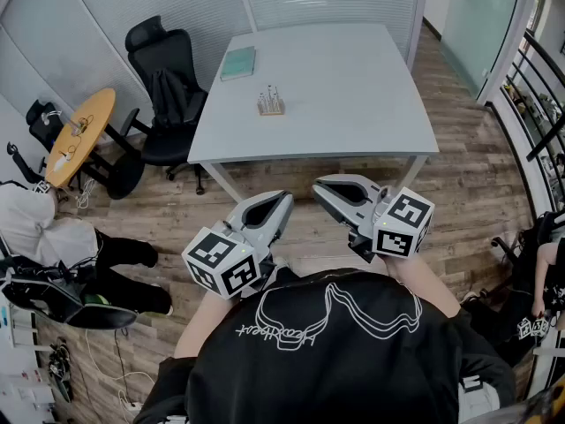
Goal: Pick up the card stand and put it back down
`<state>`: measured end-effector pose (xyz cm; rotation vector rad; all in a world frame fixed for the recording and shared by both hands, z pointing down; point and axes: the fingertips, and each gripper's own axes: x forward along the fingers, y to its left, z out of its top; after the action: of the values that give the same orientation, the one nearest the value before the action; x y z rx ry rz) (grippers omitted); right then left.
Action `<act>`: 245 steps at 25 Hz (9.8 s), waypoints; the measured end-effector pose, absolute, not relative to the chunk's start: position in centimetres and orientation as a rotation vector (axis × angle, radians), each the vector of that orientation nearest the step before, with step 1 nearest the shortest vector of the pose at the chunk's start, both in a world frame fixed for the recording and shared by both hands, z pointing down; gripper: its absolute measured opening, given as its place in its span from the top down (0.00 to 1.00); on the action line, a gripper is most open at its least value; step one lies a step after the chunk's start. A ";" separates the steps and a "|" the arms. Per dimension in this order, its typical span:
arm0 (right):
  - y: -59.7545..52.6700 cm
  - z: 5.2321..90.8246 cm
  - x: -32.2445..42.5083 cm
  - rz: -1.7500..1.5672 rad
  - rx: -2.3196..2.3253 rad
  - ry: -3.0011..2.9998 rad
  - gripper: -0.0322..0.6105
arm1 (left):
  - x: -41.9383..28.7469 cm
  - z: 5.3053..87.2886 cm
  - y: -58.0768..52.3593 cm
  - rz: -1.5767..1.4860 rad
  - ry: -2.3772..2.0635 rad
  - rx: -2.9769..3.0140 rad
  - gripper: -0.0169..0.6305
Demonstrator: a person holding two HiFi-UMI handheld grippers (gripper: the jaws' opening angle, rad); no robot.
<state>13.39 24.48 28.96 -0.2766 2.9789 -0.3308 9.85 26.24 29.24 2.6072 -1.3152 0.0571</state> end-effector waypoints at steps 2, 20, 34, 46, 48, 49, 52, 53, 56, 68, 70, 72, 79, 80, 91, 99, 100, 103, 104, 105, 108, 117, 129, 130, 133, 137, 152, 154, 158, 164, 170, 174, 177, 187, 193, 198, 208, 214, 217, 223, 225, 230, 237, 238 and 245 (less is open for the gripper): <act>24.4 29.1 13.4 -0.332 -0.280 2.980 0.94 | 9.8 29.3 26.3 0.051 -1.312 2.611 0.95; 19.2 32.0 12.1 -0.355 -0.408 2.984 0.94 | 8.2 32.3 21.3 0.018 -1.216 2.618 0.95; 7.1 32.2 7.9 -0.457 -0.521 2.947 0.94 | 3.1 32.9 8.9 0.054 -1.131 2.582 0.95; -4.3 34.9 1.8 -0.599 -0.583 2.965 0.94 | -4.7 36.3 -2.6 0.099 -1.159 2.486 0.95; -6.0 35.4 0.8 -0.613 -0.595 2.976 0.94 | -6.0 37.1 -4.3 0.112 -1.160 2.468 0.95; -6.8 35.8 0.3 -0.621 -0.603 2.980 0.94 | -6.6 37.7 -5.1 0.120 -1.161 2.458 0.95; -8.8 37.0 -0.5 -0.646 -0.625 2.988 0.94 | -8.1 39.3 -7.0 0.136 -1.168 2.429 0.95; -9.4 37.5 -0.8 -0.658 -0.633 2.990 0.93 | -8.5 39.9 -7.6 0.137 -1.167 2.422 0.95; -11.6 39.4 -1.8 -0.720 -0.663 2.999 0.91 | -9.9 41.6 -9.7 0.129 -1.159 2.407 0.95; -18.6 47.0 -3.7 -0.845 -0.806 3.064 0.83 | -14.6 48.4 -16.8 0.224 -1.192 2.306 0.95; -19.5 48.2 -3.9 -0.860 -0.825 3.073 0.82 | -15.2 49.5 -17.7 0.250 -1.211 2.294 0.95; -20.2 49.8 -4.4 -0.869 -0.836 3.096 0.82 | -15.8 50.6 -18.6 0.277 -1.235 2.283 0.95; -22.6 54.2 -5.8 -0.860 -0.871 3.181 0.79 | -16.4 54.7 -21.5 0.370 -1.225 2.266 0.93; -23.0 54.5 -5.9 -0.853 -0.872 3.193 0.78 | -16.3 55.1 -21.9 0.385 -1.224 2.269 0.91; -23.8 58.5 -7.5 -0.823 -0.894 3.342 0.68 | -16.5 57.8 -23.2 0.451 -1.234 2.240 0.79; -23.9 59.2 -8.7 -0.811 -0.877 3.384 0.70 | -16.6 59.1 -23.7 0.419 -1.226 2.176 0.79; -23.7 59.3 -8.7 -0.811 -0.888 3.385 0.70 | -16.5 59.2 -23.6 0.421 -1.224 2.176 0.79; -23.6 59.5 -8.6 -0.836 -0.918 3.384 0.74 | -16.5 59.3 -23.3 0.418 -1.223 2.171 0.79; -23.6 59.6 -8.6 -0.848 -0.926 3.383 0.74 | -16.6 59.3 -23.4 0.414 -1.222 2.167 0.80; -23.7 59.7 -8.7 -0.854 -0.937 3.382 0.75 | -16.7 59.4 -23.4 0.411 -1.222 2.162 0.81; -23.9 59.8 -8.6 -0.872 -0.989 3.368 0.77 | -16.8 59.5 -23.4 0.409 -1.231 2.147 0.83; -24.2 59.8 -8.6 -0.841 -1.060 3.372 0.80 | -16.9 59.4 -23.5 0.382 -1.293 2.107 0.84; -23.6 56.9 -8.1 -0.804 -1.002 3.333 0.80 | -16.6 56.3 -22.9 0.357 -1.291 2.115 0.84; -23.5 56.3 -8.1 -0.795 -0.985 3.334 0.80 | -16.6 55.8 -22.9 0.350 -1.285 2.116 0.84; -23.0 54.4 -8.1 -0.752 -0.956 3.336 0.80 | -16.5 53.9 -22.3 0.333 -1.278 2.128 0.84; -22.5 51.6 -7.9 -0.680 -0.941 3.335 0.80 | -16.4 51.2 -21.8 0.319 -1.294 2.136 0.84; -20.5 42.9 -7.0 -0.538 -0.929 3.286 0.80 | -15.4 42.7 -19.5 0.323 -1.294 2.248 0.84; -20.4 42.2 -7.0 -0.524 -0.920 3.275 0.80 | -15.3 42.0 -19.3 0.322 -1.304 2.253 0.84; -20.3 41.3 -6.8 -0.497 -0.909 3.268 0.80 | -15.1 40.8 -19.2 0.318 -1.328 2.271 0.84; -20.3 40.8 -6.7 -0.482 -0.916 3.262 0.80 | -15.1 40.3 -19.4 0.310 -1.325 2.282 0.84; -20.7 40.6 -6.4 -0.480 -0.936 3.253 0.80 | -14.8 40.2 -19.8 0.301 -1.308 2.289 0.84; -20.8 40.9 -6.5 -0.483 -0.941 3.254 0.80 | -14.9 40.4 -19.9 0.310 -1.307 2.292 0.84; -20.9 41.3 -6.5 -0.468 -0.950 3.263 0.80 | -14.9 40.8 -20.1 0.323 -1.318 2.294 0.84; -22.0 43.5 -6.5 -0.467 -0.966 3.301 0.81 | -14.9 42.9 -20.9 0.341 -1.328 2.271 0.84; -22.2 46.0 -6.5 -0.468 -0.979 3.352 0.81 | -14.8 45.3 -21.1 0.382 -1.333 2.281 0.84; -22.7 48.8 -6.7 -0.509 -0.977 3.377 0.81 | -14.9 48.4 -21.4 0.414 -1.298 2.241 0.84; -23.7 54.2 -6.6 -0.591 -0.991 3.397 0.81 | -14.8 54.1 -22.1 0.436 -1.242 2.188 0.84; -24.1 56.7 -6.3 -0.602 -1.001 3.426 0.81 | -14.4 56.5 -22.6 0.467 -1.218 2.183 0.84; -24.3 57.7 -6.3 -0.608 -1.018 3.440 0.81 | -14.4 57.3 -22.9 0.479 -1.219 2.177 0.84; -24.7 59.3 -6.9 -0.581 -1.042 3.489 0.82 | -14.9 58.9 -22.9 0.519 -1.207 2.175 0.84; -24.5 59.5 -6.8 -0.589 -1.039 3.492 0.82 | -14.8 59.1 -22.8 0.521 -1.206 2.169 0.84; -24.6 59.6 -7.0 -0.603 -1.044 3.482 0.82 | -15.1 59.2 -23.0 0.517 -1.208 2.166 0.84; -24.8 59.6 -7.0 -0.708 -1.075 3.428 0.81 | -15.2 59.2 -23.2 0.536 -1.221 2.196 0.84; -24.8 59.5 -7.0 -0.726 -1.077 3.415 0.81 | -15.2 59.1 -23.1 0.528 -1.219 2.192 0.82; -25.1 56.1 -6.2 -0.839 -1.065 3.272 0.79 | -16.2 57.1 -22.4 0.424 -1.209 2.152 0.75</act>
<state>-6.15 -25.14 56.08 -1.0646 3.2723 -0.8385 -16.19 -22.38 57.09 2.1516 -1.2086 0.4242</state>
